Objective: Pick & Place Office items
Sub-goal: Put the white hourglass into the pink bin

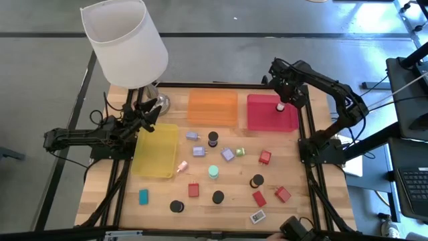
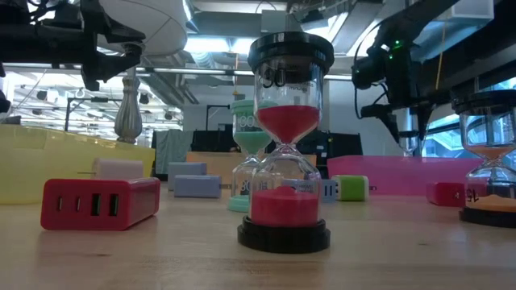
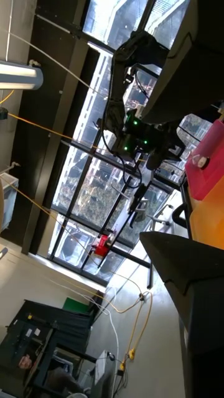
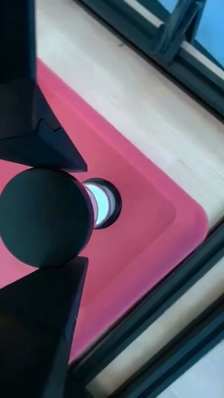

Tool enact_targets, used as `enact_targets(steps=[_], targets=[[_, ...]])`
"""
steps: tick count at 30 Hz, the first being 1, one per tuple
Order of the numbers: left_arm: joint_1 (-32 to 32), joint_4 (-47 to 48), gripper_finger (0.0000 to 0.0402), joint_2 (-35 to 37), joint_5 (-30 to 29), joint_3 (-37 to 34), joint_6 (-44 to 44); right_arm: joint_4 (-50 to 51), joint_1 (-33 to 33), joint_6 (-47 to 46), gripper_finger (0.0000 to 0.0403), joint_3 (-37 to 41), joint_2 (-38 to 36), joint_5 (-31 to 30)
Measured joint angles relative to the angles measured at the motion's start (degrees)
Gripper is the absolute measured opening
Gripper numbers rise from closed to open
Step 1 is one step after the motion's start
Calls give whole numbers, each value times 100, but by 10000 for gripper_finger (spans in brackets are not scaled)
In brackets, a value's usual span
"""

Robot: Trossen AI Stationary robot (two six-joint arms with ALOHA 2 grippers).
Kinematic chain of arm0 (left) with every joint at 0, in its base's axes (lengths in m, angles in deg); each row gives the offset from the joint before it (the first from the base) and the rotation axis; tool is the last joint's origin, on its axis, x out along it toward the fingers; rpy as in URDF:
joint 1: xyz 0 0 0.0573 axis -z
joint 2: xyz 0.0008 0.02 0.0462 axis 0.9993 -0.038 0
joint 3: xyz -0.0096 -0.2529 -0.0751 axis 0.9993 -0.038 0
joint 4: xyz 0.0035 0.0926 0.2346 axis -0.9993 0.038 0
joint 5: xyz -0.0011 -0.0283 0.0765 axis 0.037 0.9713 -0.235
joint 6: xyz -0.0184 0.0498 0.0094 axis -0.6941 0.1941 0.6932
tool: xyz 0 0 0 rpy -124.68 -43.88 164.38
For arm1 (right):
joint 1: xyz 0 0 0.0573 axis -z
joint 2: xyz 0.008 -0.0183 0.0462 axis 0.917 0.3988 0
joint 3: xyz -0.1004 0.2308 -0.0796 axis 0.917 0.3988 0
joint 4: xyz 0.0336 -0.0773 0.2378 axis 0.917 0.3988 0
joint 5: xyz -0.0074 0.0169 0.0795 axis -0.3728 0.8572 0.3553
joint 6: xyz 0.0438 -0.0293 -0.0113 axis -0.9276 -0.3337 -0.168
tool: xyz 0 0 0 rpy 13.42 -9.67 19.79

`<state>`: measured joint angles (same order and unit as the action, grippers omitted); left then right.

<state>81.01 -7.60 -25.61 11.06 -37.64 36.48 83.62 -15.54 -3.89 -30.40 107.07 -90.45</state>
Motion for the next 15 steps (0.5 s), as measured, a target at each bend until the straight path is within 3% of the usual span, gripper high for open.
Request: enact_targets(steps=[15], targets=[[2,2,294,0,0,-2,0,-707,0,-365,232,658,4,-4]])
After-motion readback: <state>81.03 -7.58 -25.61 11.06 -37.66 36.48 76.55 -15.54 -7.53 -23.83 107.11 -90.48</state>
